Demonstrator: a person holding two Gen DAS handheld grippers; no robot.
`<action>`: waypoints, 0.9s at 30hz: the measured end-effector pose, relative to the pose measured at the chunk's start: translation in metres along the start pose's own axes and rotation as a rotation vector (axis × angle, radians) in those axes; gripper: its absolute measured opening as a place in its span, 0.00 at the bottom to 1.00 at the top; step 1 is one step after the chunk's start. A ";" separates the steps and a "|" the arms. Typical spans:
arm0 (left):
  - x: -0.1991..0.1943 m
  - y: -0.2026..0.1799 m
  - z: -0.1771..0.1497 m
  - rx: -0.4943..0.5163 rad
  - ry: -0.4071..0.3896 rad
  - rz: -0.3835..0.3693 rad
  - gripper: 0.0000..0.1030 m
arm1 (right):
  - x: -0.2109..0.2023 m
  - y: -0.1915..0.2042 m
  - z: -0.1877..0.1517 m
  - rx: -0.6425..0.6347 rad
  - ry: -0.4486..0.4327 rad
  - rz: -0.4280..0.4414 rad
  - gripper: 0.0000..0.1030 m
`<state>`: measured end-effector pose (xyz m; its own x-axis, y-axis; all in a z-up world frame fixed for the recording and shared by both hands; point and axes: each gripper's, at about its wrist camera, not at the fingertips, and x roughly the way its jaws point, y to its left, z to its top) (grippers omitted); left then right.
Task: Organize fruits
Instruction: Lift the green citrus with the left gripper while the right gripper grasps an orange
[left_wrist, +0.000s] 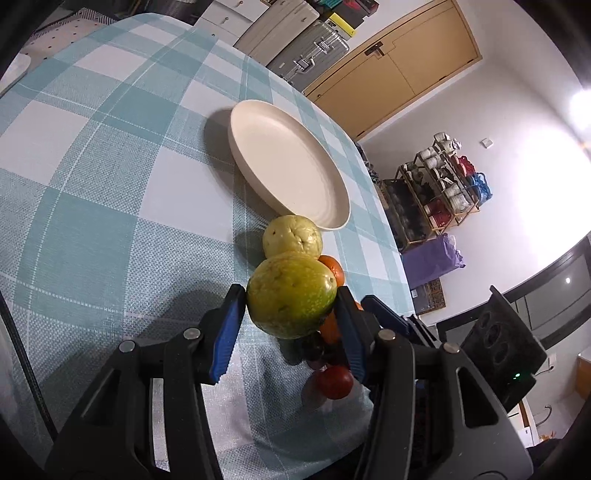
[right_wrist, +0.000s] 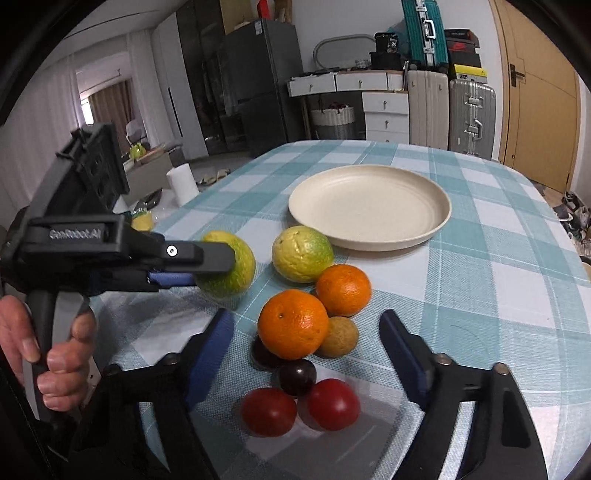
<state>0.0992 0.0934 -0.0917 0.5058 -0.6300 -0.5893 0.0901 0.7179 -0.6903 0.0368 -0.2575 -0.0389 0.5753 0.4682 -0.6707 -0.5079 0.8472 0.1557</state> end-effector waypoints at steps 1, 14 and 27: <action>-0.001 0.000 0.000 0.003 0.000 0.000 0.45 | 0.000 0.001 0.000 -0.004 0.001 -0.003 0.73; -0.005 0.003 0.004 0.002 -0.004 -0.003 0.45 | 0.007 0.007 0.002 -0.047 0.012 0.004 0.40; -0.014 -0.004 0.021 0.003 -0.024 -0.013 0.45 | -0.019 -0.016 0.016 0.043 -0.106 0.109 0.39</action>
<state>0.1101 0.1055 -0.0715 0.5250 -0.6317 -0.5703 0.0992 0.7110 -0.6962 0.0442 -0.2756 -0.0169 0.5835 0.5800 -0.5684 -0.5447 0.7987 0.2558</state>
